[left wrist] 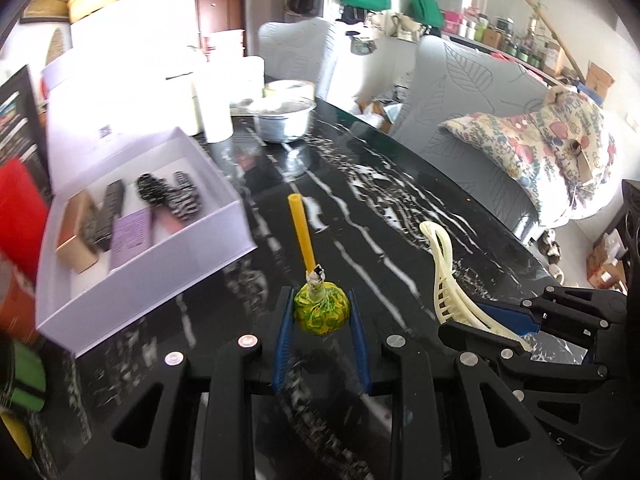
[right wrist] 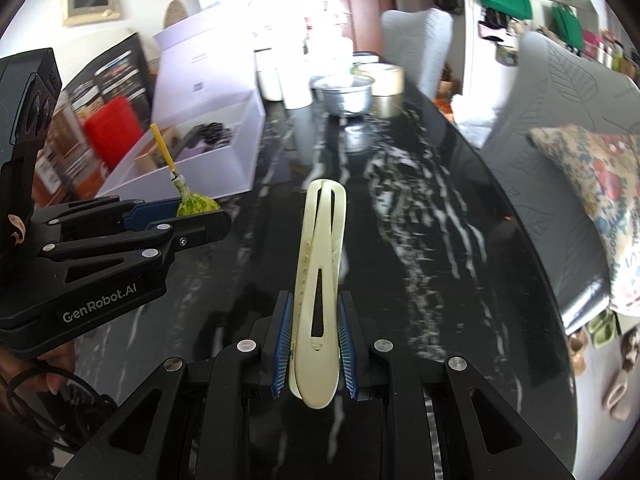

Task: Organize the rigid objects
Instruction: 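Carry the green pom-pom stick and cream clip with both tools toward the white box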

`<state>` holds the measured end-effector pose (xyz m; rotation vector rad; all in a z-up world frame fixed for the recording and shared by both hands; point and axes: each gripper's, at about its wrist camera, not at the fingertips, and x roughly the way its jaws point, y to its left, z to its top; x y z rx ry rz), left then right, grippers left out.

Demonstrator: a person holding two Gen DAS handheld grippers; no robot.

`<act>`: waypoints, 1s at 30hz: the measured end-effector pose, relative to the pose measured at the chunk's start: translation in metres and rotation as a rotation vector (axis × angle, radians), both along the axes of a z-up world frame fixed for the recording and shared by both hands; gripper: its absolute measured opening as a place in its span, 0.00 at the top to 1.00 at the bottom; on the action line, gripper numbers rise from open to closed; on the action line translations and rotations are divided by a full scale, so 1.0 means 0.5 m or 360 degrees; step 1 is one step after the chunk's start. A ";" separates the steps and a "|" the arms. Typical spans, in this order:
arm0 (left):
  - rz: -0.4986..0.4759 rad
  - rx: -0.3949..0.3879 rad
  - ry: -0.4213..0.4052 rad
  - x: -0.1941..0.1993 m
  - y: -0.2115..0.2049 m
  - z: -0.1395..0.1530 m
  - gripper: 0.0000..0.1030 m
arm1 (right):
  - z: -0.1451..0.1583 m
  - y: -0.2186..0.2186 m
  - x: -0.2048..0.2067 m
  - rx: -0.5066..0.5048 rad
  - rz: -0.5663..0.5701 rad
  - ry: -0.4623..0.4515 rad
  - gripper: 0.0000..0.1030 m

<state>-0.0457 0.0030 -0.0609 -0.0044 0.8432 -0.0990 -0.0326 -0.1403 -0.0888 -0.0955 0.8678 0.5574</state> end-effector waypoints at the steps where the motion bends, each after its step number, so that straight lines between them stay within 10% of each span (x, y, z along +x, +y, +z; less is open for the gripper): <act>1: 0.0013 0.0003 -0.0005 -0.007 0.004 0.002 0.74 | 0.001 0.007 -0.004 0.0001 0.0020 -0.0002 0.78; 30: 0.0404 0.0031 -0.0056 -0.214 0.128 0.036 0.74 | 0.039 0.159 -0.153 0.0059 0.0475 -0.0064 0.78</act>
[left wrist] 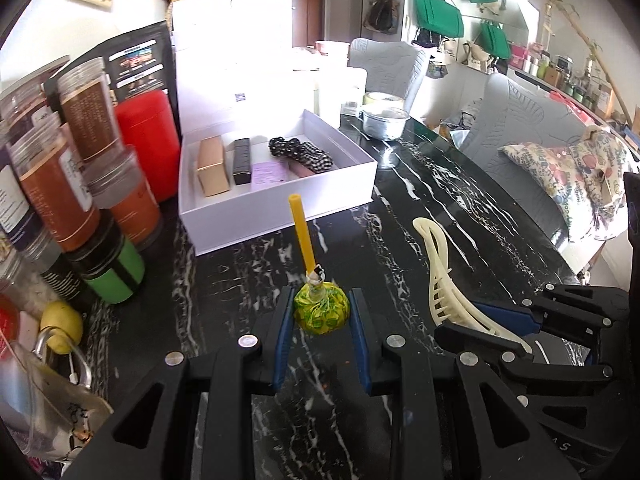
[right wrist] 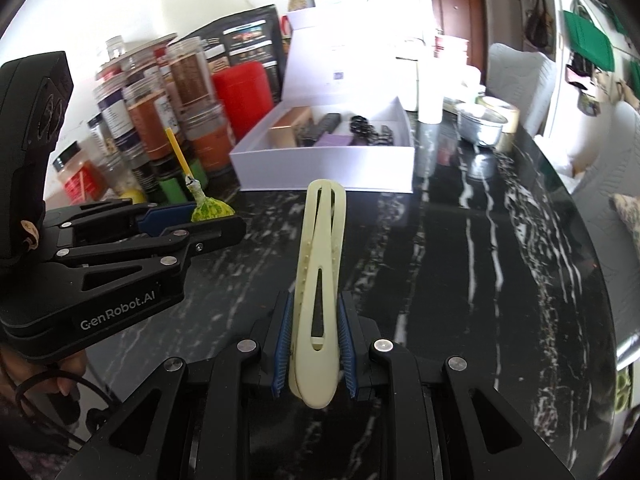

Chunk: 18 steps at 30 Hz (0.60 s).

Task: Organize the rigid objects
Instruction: 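Carry the green pom-pom stick and cream clip with both tools toward the white box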

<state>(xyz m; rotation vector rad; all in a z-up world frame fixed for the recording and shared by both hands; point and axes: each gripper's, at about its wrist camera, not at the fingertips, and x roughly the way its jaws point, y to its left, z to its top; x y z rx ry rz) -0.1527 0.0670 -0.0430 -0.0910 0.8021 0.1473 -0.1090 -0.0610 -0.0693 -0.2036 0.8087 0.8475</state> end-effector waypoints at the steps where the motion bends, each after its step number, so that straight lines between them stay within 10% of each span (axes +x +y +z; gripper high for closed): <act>1: 0.0007 0.0002 -0.0002 -0.002 0.002 0.001 0.74 | 0.001 0.003 -0.001 0.0002 0.0009 0.0001 0.78; 18: 0.0067 -0.0018 -0.0011 0.018 0.044 0.030 0.74 | 0.030 0.052 0.017 0.0005 0.0115 -0.0026 0.78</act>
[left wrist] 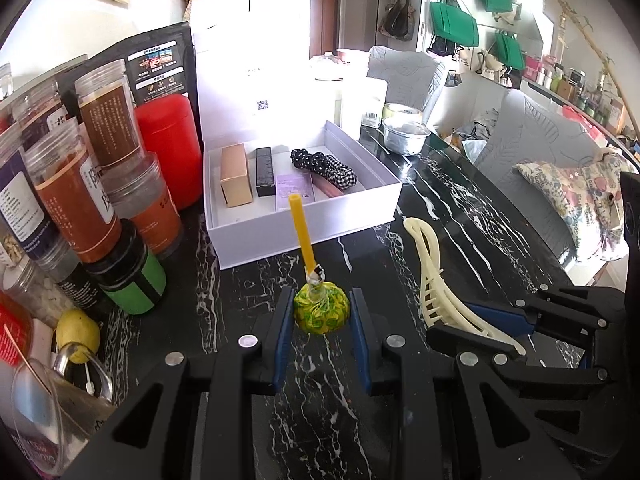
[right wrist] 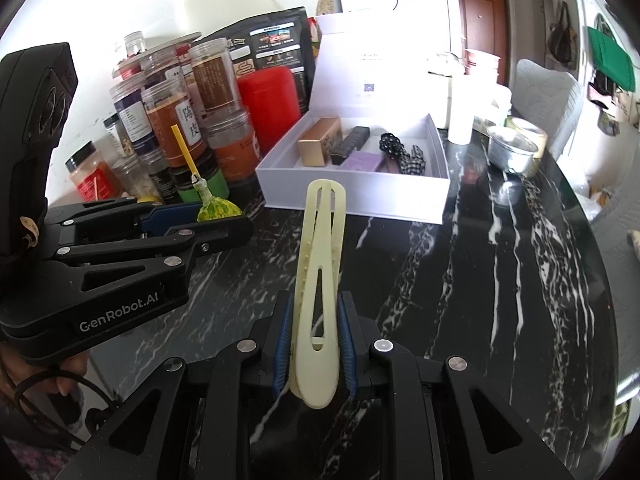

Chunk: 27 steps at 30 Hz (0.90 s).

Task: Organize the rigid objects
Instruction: 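Carry the green pom-pom stick and cream clip with both tools toward the white box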

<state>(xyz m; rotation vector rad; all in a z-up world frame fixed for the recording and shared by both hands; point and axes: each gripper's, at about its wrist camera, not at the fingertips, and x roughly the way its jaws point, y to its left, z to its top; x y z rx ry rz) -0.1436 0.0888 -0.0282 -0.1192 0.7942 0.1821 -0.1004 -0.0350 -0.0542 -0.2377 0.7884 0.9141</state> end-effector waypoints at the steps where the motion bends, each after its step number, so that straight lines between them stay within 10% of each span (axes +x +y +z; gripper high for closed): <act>1: -0.0003 -0.0009 0.0002 0.005 0.003 0.002 0.74 | 0.003 0.003 0.003 -0.0001 0.0002 -0.0001 0.78; 27: -0.0086 0.0017 -0.0073 0.142 0.043 0.062 0.74 | 0.077 0.048 0.117 0.0018 -0.0006 -0.0125 0.78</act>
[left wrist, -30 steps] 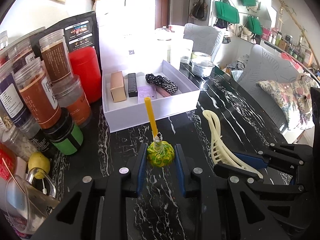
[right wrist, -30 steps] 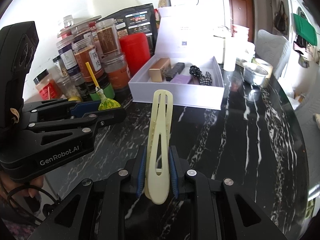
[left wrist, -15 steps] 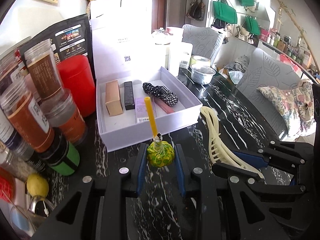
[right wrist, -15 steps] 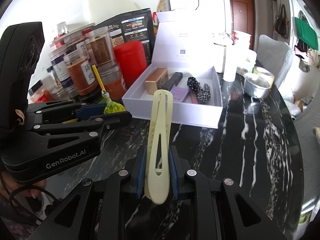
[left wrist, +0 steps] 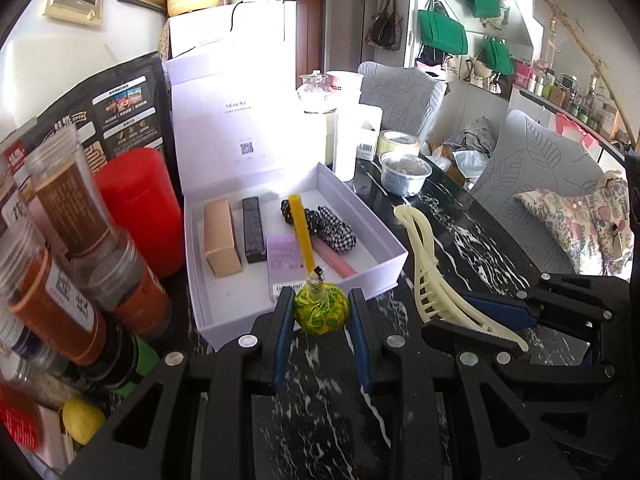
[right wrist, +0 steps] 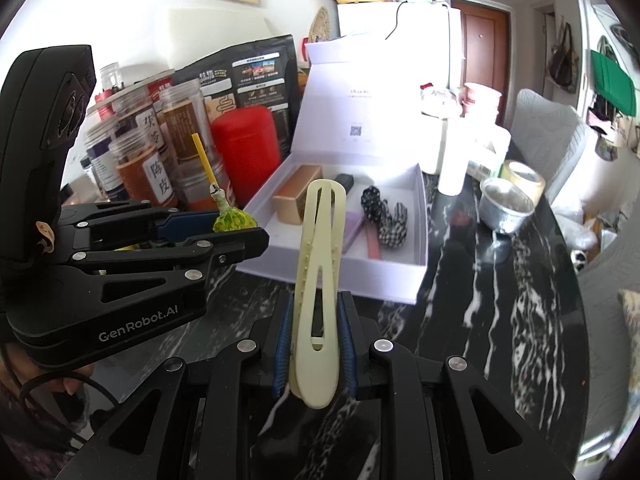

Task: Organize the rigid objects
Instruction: 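Carry the green pom-pom stick and cream clip with both tools toward the white box, then lower the green pom-pom stick with the left tool while the right tool lowers the clip into the box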

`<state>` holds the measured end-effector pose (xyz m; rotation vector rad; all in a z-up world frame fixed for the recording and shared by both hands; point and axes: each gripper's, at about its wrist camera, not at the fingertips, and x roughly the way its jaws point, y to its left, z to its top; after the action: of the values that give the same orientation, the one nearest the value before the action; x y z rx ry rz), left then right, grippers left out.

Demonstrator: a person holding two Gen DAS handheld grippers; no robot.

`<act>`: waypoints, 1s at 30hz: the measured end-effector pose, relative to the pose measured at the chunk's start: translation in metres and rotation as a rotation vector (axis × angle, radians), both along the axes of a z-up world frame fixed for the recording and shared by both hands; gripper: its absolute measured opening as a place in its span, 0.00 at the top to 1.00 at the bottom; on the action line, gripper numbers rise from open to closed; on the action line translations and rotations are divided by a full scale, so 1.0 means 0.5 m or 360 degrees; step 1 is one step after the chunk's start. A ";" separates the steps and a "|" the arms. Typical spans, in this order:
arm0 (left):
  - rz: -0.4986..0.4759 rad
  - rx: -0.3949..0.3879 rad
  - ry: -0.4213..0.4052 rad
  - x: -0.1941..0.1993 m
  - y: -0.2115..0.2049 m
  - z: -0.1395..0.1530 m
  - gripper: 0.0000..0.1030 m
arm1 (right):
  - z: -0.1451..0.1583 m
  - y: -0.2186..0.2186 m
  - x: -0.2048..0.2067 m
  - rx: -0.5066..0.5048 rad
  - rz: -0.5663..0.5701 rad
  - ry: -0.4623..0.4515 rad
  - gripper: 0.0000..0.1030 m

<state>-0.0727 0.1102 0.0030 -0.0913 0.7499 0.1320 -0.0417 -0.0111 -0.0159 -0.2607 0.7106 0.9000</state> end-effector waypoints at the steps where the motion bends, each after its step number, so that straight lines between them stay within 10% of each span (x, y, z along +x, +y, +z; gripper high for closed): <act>1: -0.0003 0.0001 -0.0005 0.002 0.000 0.002 0.74 | 0.003 0.002 0.004 0.0001 0.0000 -0.0008 0.78; 30: 0.0064 0.0006 -0.0102 0.129 0.082 0.038 0.74 | 0.068 0.069 0.130 0.0027 0.0025 -0.0197 0.78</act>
<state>-0.0083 0.1511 0.0217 -0.1069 0.6841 0.1679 0.0235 0.0234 0.0182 -0.3044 0.5868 0.8966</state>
